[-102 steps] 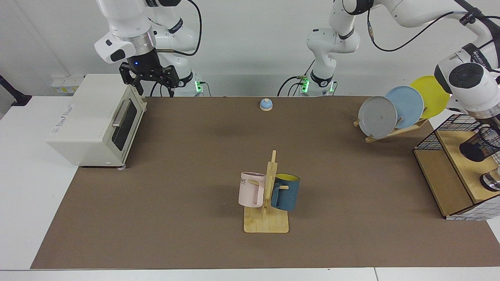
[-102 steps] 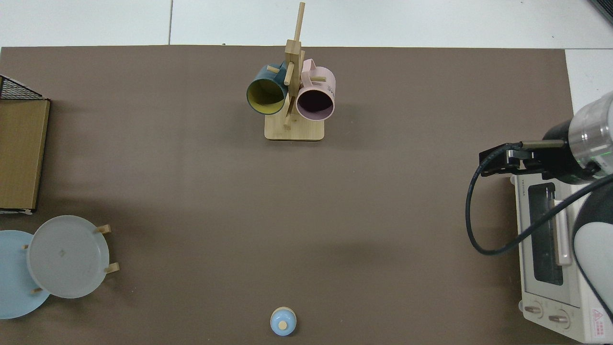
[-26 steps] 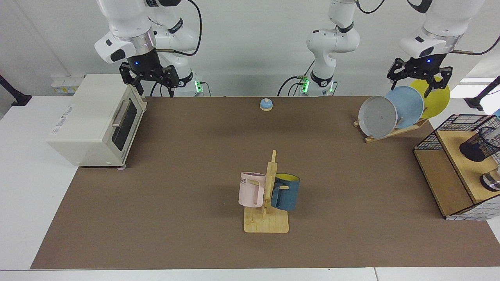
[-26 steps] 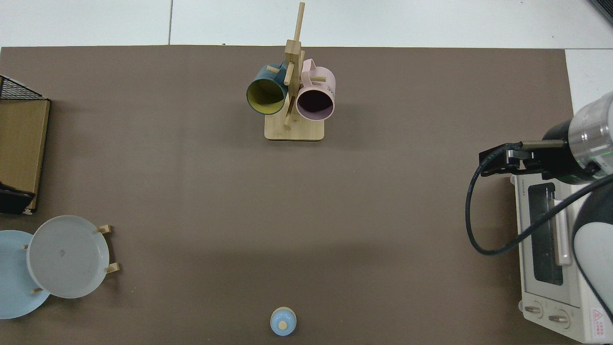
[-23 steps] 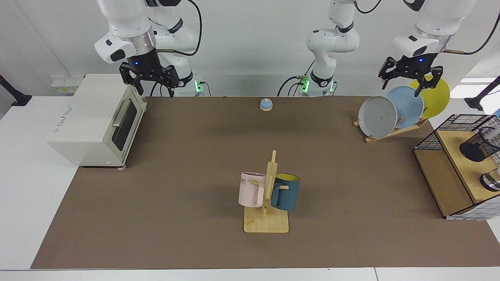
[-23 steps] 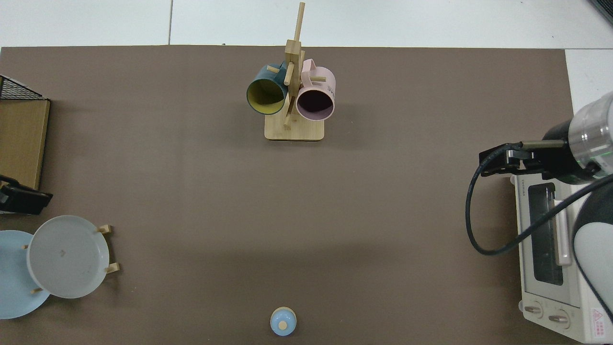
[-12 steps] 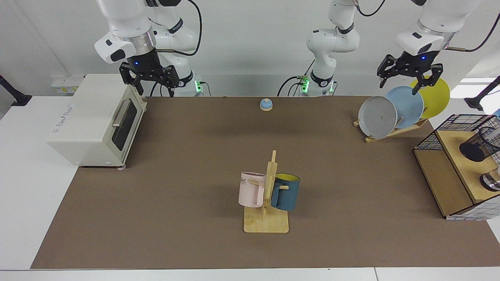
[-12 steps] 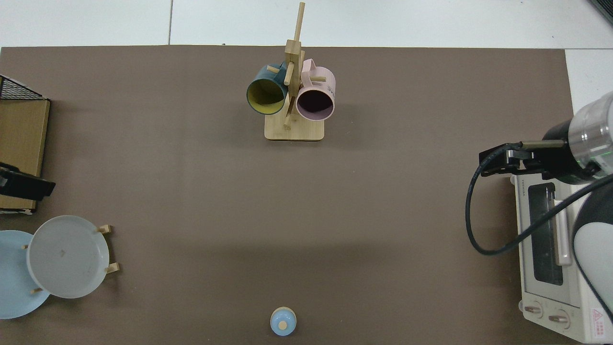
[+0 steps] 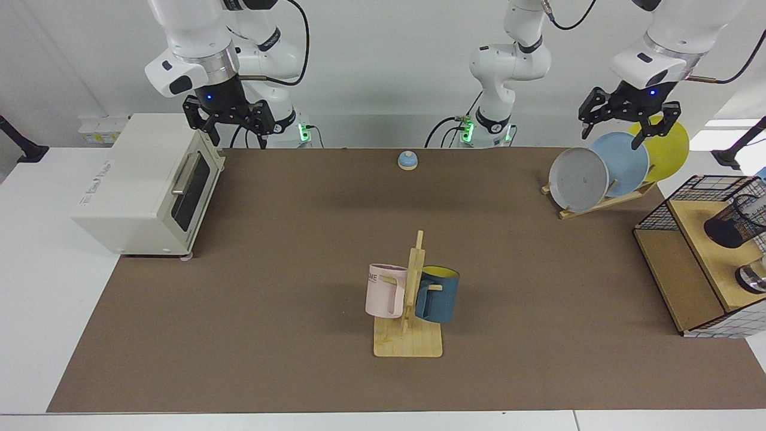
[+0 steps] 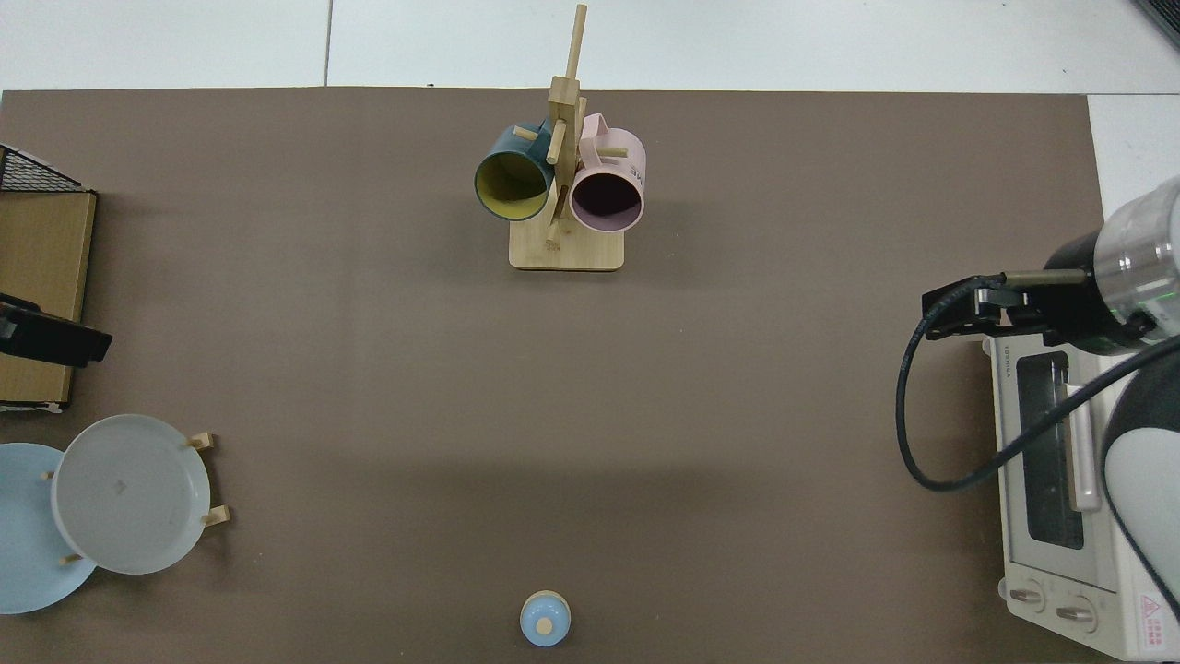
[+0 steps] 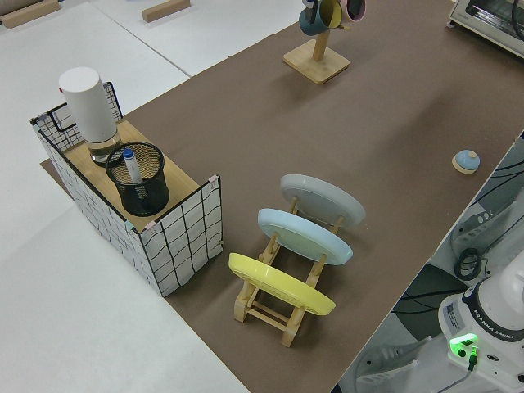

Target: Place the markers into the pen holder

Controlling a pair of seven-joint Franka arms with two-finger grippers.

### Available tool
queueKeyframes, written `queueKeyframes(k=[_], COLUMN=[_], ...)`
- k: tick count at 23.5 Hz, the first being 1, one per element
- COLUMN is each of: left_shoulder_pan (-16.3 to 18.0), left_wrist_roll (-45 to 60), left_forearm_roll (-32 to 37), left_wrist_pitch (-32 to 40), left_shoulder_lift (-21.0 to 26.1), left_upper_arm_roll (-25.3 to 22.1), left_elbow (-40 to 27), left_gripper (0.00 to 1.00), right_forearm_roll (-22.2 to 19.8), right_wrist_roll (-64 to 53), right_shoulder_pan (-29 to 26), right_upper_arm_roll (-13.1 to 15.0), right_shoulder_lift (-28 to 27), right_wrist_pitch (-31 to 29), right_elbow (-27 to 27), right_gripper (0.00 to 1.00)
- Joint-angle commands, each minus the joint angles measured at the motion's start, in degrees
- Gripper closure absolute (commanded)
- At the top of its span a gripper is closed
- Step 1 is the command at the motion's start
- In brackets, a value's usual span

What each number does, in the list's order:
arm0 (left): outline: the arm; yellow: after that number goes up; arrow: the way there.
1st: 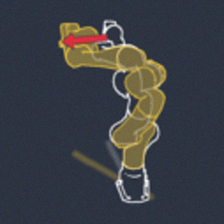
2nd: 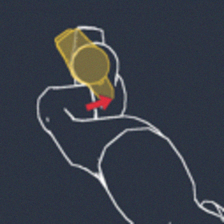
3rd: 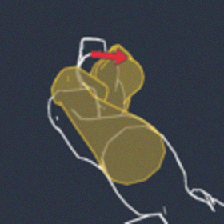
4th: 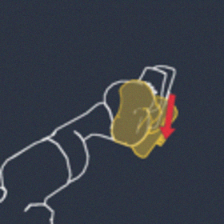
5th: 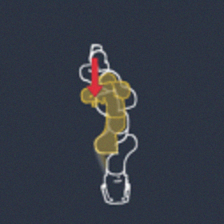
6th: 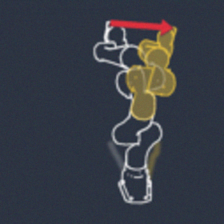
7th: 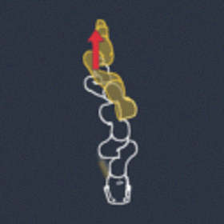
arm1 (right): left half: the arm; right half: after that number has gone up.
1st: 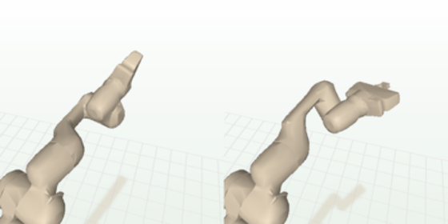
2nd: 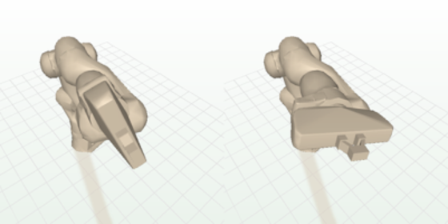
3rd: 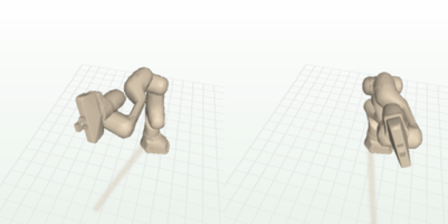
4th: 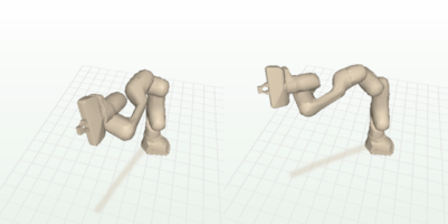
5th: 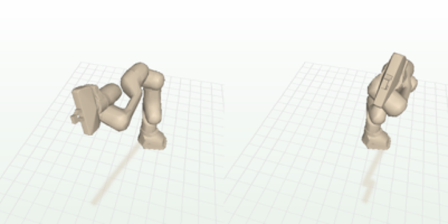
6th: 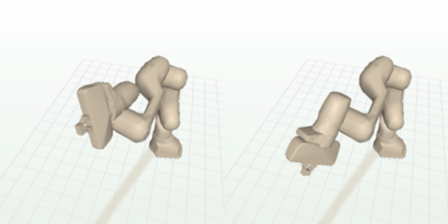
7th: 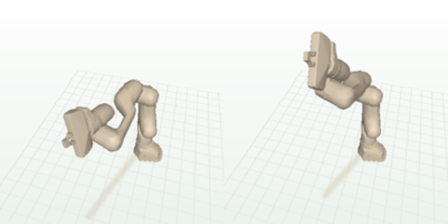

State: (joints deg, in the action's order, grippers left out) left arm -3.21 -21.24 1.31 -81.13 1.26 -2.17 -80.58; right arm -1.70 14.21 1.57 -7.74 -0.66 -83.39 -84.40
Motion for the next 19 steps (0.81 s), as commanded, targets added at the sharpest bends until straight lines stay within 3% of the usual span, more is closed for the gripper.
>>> queueKeyframes(k=[1, 19], left_shoulder_pan=[1.01, 1.01], left_wrist_roll=[0.41, 1.46], left_forearm_roll=[-2.54, -2.72], left_wrist_pitch=[1.24, -3.86], left_shoulder_lift=[-0.56, -0.12], left_upper_arm_roll=[-0.03, 0.5], left_elbow=[0.6, -0.46], left_gripper=[0.0, 0.0], right_forearm_roll=[0.03, 0.03], right_wrist_roll=[-1.29, -1.29], right_shoulder_pan=[-1.22, -1.22], right_upper_arm_roll=[-0.79, -0.79], right_shoulder_lift=[1.1, 1.1], right_wrist_pitch=[-0.11, -0.11], right_elbow=[-1.29, -1.29], right_gripper=[0.0, 0.0])
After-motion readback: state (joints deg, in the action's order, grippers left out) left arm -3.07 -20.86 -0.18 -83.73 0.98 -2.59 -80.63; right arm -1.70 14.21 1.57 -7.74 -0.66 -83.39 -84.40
